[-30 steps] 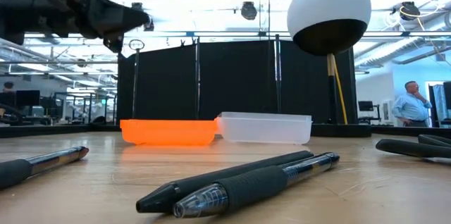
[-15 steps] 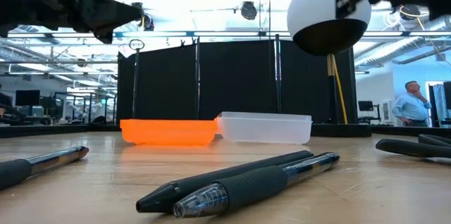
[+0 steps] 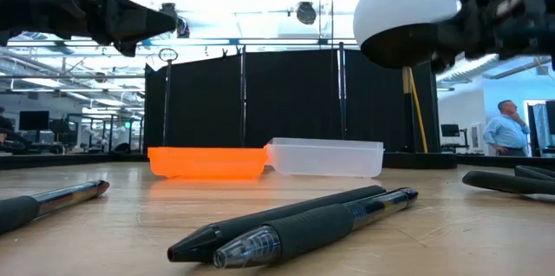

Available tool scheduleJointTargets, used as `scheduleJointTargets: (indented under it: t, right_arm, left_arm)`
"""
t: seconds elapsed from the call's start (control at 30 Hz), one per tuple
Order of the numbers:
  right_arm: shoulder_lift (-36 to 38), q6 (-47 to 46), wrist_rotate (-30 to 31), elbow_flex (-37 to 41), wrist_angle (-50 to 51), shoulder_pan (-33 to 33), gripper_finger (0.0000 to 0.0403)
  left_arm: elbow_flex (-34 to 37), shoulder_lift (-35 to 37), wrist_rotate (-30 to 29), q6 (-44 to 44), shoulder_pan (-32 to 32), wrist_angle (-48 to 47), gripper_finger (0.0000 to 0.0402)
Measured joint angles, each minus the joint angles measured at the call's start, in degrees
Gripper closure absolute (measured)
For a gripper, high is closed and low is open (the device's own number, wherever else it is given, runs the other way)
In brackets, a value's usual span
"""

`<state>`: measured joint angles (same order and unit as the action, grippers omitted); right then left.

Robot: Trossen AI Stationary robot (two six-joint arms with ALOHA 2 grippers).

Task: Pick & place school supplies into a supply box
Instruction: Put the black scissors into the orange supply box

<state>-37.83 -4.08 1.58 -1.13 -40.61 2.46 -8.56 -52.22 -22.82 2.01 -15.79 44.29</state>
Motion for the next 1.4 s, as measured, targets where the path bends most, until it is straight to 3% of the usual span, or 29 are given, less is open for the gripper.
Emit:
scheduleJointTargets:
  t: [0.33,0.6,0.9,1.2,1.4]
  right_arm:
    - [-0.1,0.4,0.1,0.1,-2.0,0.0,0.0403]
    - [-0.1,0.4,0.1,0.2,-1.2,0.0,0.0403]
    - [-0.1,0.3,0.3,0.2,-0.6,0.0,0.0403]
    - [-0.1,0.7,8.7,0.3,-0.7,0.0,0.0403]
    - [-0.1,1.7,8.8,0.3,-0.4,0.0,0.0403]
  left_arm:
    - [0.0,-0.3,-1.8,-5.4,0.1,-2.5,0.0397]
    - [0.0,-0.3,-1.8,-5.2,0.1,-3.9,0.0370]
    - [0.0,-0.3,-1.8,-2.5,0.1,-5.1,0.0397]
    - [0.0,-0.3,-2.7,-0.8,0.1,-4.6,0.0366]
    - [0.0,-0.3,-4.3,-1.7,0.2,-3.8,0.0365]
